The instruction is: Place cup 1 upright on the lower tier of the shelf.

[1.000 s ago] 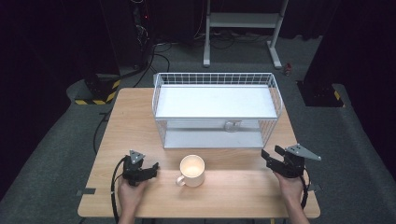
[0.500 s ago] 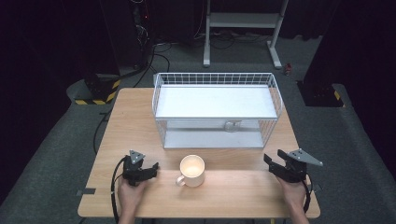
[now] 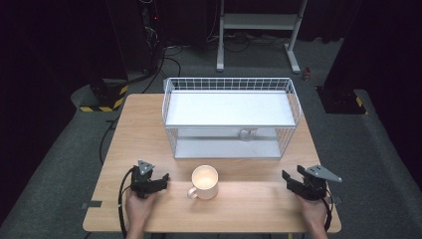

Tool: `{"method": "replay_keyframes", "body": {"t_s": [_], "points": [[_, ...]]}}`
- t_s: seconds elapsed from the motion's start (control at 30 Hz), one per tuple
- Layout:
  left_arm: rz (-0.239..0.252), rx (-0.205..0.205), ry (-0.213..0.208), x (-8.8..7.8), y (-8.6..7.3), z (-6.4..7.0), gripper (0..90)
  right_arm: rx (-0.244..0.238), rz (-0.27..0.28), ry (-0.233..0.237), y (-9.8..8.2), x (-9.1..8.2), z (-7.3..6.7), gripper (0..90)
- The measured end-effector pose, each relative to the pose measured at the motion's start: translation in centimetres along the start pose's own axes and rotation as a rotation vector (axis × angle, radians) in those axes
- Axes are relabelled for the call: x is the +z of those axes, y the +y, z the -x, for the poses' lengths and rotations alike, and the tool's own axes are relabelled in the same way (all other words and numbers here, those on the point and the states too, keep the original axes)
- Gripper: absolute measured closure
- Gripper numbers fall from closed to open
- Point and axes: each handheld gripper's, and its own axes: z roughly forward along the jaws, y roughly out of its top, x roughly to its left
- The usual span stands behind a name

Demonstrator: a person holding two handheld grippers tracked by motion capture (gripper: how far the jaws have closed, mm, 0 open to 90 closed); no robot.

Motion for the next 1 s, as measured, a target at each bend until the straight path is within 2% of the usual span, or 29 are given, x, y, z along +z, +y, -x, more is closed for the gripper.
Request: {"method": "replay_keyframes", "body": {"t_s": [0.43,0.7,0.8,0.9,1.0], "points": [[-0.002,0.002,0.004,0.0,0.0,0.0,18.9,-0.062,-0.054,-0.032,-1.0,0.2,-0.6,33.7],[-0.001,-0.002,0.002,0.0,0.0,0.1,18.5,-0.096,-0.132,-0.036,-1.7,0.9,-0.9,33.3],[-0.005,-0.004,0.002,0.0,0.0,0.1,18.3,-0.11,-0.153,-0.026,-1.9,1.4,-0.9,32.5],[-0.004,-0.012,0.016,0.0,0.0,0.2,18.3,-0.104,-0.185,-0.011,-2.0,1.9,-1.1,31.5],[-0.006,-0.015,0.024,0.0,0.1,0.3,18.1,-0.097,-0.195,0.015,-1.7,2.3,-1.2,28.1]]}}
